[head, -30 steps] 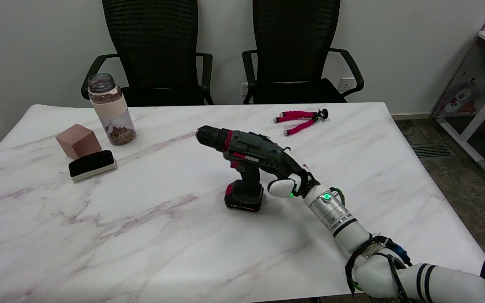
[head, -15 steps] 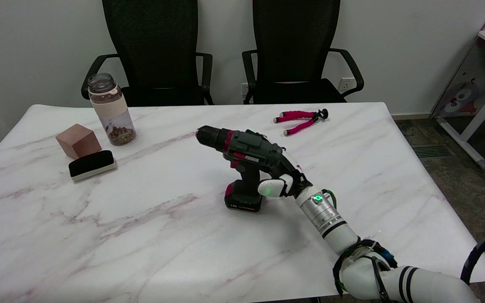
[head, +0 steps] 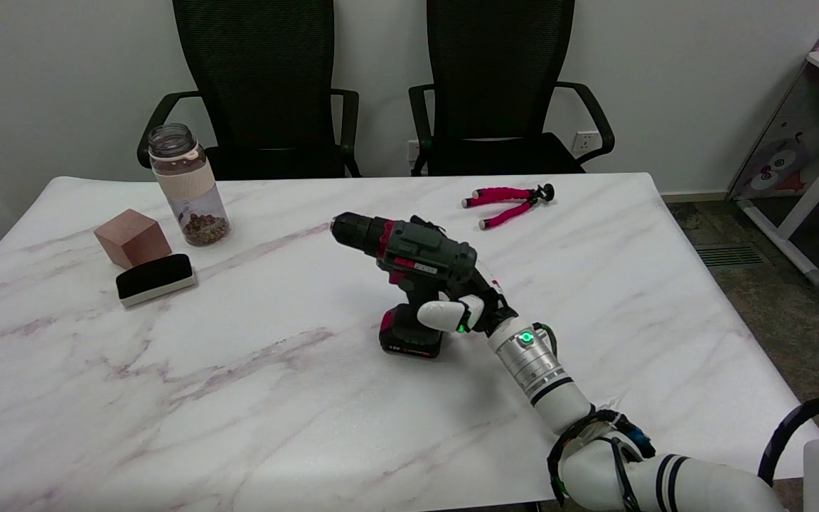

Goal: Pick up the power screwdriver.

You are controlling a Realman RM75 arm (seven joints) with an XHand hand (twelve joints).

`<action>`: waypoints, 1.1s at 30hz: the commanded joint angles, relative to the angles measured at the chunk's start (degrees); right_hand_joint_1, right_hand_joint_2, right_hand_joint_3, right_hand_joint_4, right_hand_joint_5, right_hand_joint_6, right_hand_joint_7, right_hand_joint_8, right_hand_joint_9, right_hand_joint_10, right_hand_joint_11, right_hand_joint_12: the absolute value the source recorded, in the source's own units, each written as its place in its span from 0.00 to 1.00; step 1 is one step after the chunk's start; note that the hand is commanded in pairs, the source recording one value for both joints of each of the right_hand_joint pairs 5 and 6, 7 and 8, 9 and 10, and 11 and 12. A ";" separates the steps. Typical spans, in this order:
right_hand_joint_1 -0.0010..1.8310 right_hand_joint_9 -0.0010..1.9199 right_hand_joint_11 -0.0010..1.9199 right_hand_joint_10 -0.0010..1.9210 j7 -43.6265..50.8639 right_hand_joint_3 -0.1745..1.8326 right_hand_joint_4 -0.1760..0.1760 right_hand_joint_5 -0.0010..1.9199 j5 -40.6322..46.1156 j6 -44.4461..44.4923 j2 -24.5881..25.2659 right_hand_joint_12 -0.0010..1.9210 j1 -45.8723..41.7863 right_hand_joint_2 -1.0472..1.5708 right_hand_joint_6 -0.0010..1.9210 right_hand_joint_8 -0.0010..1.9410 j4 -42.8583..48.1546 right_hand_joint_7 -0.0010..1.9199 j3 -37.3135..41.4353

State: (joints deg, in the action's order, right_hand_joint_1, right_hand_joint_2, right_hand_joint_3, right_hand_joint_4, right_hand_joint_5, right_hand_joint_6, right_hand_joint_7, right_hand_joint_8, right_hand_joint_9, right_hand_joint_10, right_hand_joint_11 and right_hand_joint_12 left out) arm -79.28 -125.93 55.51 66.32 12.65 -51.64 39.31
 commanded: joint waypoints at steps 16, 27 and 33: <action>0.54 0.21 0.25 0.21 0.09 0.38 0.58 0.03 0.07 0.65 2.59 0.25 0.01 0.35 0.03 0.03 0.19 0.03 -0.64; 0.57 0.31 0.41 0.31 -0.34 0.36 0.56 0.05 0.07 0.22 2.59 0.41 -0.08 0.41 0.05 0.05 0.84 0.05 -0.50; 0.58 0.33 0.38 0.33 -0.43 0.39 0.54 0.06 0.07 0.13 2.54 0.38 -0.17 0.42 0.06 0.06 0.98 0.06 -0.12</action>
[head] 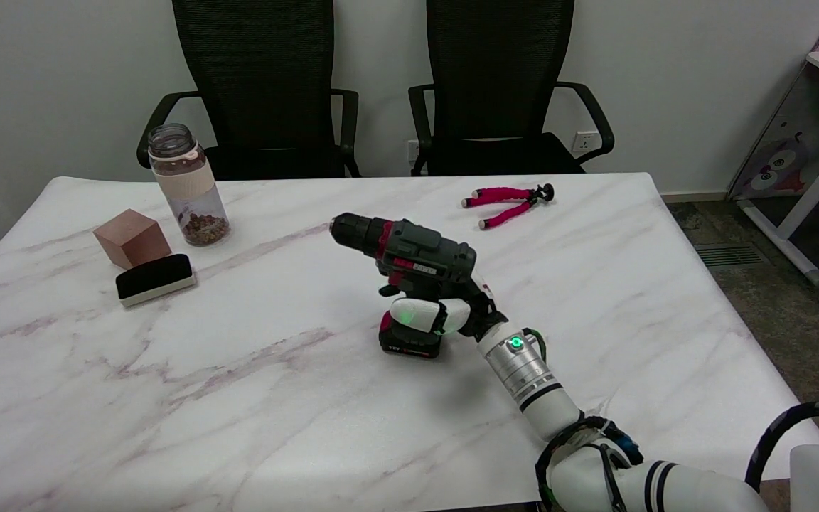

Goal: Pick up the power screwdriver.

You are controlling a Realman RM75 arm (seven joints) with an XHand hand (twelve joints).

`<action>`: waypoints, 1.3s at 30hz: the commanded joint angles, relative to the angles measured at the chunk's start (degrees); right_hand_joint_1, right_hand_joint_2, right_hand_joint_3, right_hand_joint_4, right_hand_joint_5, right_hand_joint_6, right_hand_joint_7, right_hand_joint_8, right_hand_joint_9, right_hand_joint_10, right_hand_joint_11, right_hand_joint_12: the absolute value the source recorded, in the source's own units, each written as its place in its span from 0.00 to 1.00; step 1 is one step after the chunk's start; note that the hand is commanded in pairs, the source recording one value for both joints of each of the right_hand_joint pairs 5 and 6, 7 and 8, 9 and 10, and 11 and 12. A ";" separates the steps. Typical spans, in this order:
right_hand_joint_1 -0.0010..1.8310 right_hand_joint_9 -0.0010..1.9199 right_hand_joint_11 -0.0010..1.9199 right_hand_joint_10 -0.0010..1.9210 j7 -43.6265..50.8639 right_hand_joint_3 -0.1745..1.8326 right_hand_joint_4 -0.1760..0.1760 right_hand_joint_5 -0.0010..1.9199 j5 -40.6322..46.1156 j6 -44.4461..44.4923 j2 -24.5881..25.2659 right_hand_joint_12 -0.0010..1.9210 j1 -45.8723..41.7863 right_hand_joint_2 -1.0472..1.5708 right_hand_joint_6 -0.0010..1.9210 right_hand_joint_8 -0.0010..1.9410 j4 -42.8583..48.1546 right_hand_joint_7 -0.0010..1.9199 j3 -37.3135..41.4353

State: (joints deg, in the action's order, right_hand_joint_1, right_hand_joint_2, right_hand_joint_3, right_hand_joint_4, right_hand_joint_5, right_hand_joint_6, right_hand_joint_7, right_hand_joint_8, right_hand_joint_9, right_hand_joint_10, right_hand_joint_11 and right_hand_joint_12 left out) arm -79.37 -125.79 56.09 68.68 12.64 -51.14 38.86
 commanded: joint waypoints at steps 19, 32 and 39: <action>0.64 0.78 0.90 0.78 -0.35 0.58 0.49 0.11 1.28 -1.38 0.14 0.90 0.59 0.62 0.11 0.11 1.74 0.11 0.38; 0.64 0.79 0.95 0.79 -0.35 0.63 0.53 0.15 1.69 -1.95 0.05 0.95 2.17 0.64 0.15 0.15 1.92 0.15 -0.15; 0.61 0.90 1.00 0.90 -0.35 0.54 0.52 0.50 2.18 -2.75 0.05 1.00 3.02 0.70 0.50 0.49 1.92 0.50 -0.28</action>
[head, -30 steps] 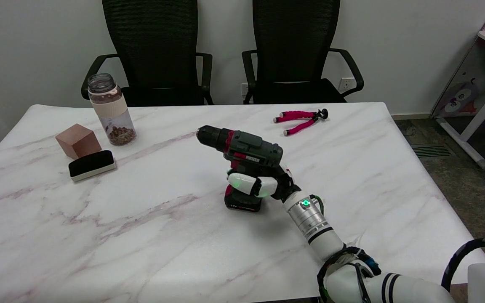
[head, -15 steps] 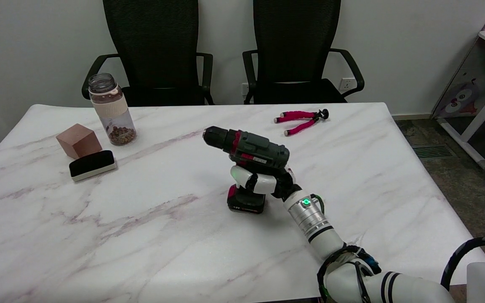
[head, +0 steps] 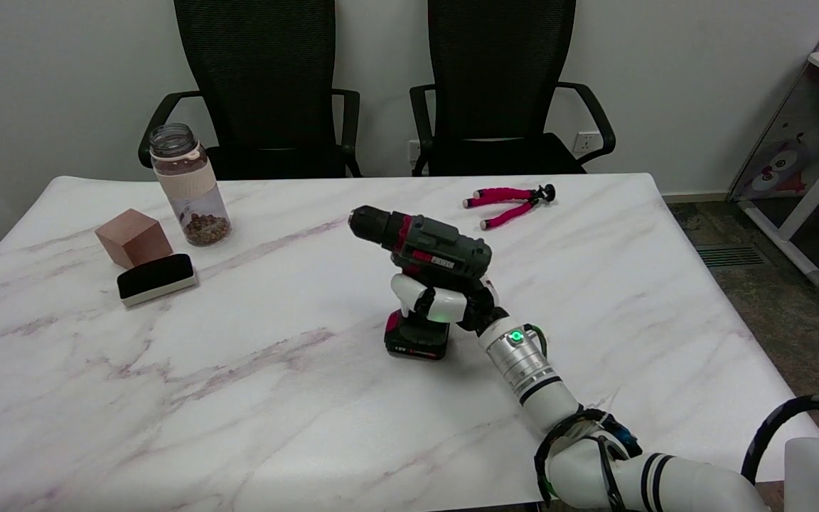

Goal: Pick up the power screwdriver.

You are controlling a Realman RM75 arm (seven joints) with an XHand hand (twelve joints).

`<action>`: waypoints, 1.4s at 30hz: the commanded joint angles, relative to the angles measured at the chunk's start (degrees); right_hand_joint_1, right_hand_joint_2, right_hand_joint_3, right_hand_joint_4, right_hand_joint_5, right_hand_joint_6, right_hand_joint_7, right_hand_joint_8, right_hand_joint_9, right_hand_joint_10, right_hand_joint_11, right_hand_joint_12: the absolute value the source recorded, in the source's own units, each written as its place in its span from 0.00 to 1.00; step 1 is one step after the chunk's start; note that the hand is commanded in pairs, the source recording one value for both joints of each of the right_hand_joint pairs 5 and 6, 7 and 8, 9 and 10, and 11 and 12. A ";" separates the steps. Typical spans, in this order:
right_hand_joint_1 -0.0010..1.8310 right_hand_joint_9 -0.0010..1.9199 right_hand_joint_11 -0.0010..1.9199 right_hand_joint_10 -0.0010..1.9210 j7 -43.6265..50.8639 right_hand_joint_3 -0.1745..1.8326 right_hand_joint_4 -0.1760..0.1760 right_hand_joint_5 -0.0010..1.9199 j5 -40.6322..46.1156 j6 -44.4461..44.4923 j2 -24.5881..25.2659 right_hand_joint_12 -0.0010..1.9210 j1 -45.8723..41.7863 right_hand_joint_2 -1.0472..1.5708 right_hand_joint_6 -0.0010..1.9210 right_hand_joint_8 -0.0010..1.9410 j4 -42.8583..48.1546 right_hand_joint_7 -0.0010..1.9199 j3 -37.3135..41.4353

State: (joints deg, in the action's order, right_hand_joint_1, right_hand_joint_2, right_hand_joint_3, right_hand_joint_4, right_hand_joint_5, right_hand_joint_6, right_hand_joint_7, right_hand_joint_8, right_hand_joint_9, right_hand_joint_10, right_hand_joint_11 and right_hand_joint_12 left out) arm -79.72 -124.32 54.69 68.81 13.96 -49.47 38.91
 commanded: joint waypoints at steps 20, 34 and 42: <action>0.53 1.00 1.00 1.00 -0.08 0.43 1.00 0.91 0.65 -2.51 -0.17 1.00 2.92 0.89 0.91 0.90 0.25 0.91 -0.32; 0.49 1.00 1.00 1.00 -0.08 0.57 1.00 0.94 0.22 -2.97 -0.34 1.00 4.08 0.55 0.94 0.93 0.12 0.94 -0.71; 0.46 1.00 1.00 1.00 -0.08 0.47 1.00 0.94 0.22 -4.56 -0.30 1.00 6.22 0.36 0.94 0.93 -0.42 0.94 -1.86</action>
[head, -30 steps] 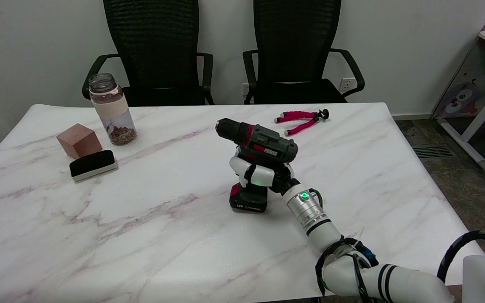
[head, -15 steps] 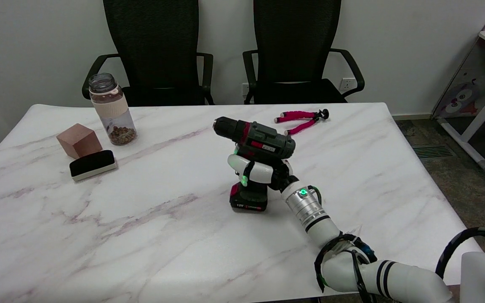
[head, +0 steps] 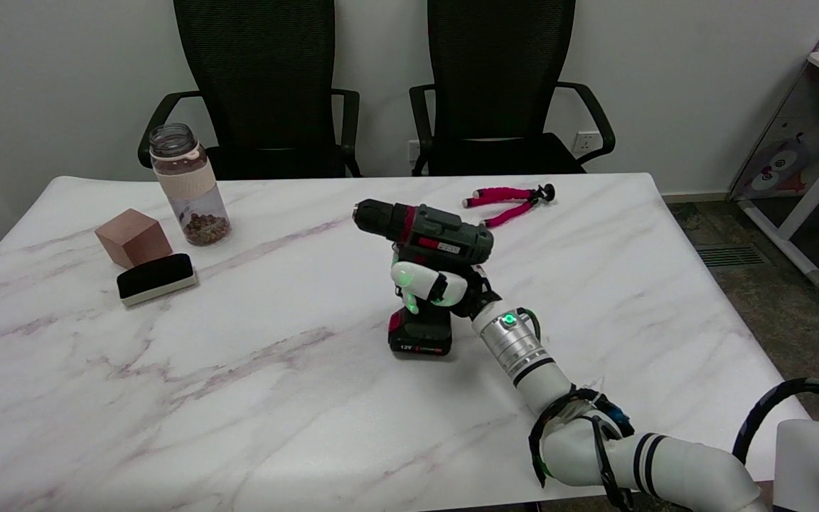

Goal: Pick up the power screwdriver.

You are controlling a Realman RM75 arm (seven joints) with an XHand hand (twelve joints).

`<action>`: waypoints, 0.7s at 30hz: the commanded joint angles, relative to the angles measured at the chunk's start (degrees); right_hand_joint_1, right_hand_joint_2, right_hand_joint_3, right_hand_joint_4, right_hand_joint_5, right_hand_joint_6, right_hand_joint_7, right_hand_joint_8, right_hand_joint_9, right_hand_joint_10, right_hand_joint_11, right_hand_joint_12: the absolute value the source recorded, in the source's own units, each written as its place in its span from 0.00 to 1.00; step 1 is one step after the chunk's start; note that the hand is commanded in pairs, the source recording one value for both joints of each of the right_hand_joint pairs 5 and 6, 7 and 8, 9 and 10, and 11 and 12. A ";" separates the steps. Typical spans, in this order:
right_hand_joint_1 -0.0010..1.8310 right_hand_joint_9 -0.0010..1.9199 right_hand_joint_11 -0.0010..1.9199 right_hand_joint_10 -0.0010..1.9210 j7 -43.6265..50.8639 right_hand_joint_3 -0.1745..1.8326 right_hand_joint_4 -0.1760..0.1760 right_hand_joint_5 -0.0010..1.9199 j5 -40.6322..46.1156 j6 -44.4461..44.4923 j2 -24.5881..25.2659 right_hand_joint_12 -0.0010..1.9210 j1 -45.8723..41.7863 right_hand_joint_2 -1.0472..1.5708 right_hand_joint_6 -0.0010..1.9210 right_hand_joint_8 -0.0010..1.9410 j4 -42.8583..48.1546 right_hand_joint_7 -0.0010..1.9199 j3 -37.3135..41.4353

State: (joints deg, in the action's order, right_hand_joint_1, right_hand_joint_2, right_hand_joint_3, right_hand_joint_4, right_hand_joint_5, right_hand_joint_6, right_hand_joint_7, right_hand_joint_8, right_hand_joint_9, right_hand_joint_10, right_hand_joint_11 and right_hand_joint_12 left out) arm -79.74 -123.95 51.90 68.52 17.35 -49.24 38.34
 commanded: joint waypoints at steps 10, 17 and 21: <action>0.45 1.00 1.00 1.00 -0.07 0.38 1.00 0.95 0.28 -3.82 0.39 1.00 5.77 0.40 0.95 0.94 -2.42 0.95 -1.69; 0.46 1.00 1.00 1.00 0.20 0.41 1.00 0.96 0.28 -3.82 0.21 1.00 7.97 0.47 0.96 0.95 -3.45 0.96 -1.52; 0.47 1.00 1.00 1.00 0.34 0.40 1.00 0.96 0.28 -3.87 0.07 1.00 9.47 0.48 0.96 0.95 -3.95 0.96 -1.08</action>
State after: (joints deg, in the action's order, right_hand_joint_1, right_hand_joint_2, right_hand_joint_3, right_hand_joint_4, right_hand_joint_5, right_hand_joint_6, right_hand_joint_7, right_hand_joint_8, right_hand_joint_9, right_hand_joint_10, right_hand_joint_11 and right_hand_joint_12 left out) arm -79.71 -123.77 49.11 68.72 22.21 -51.14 37.02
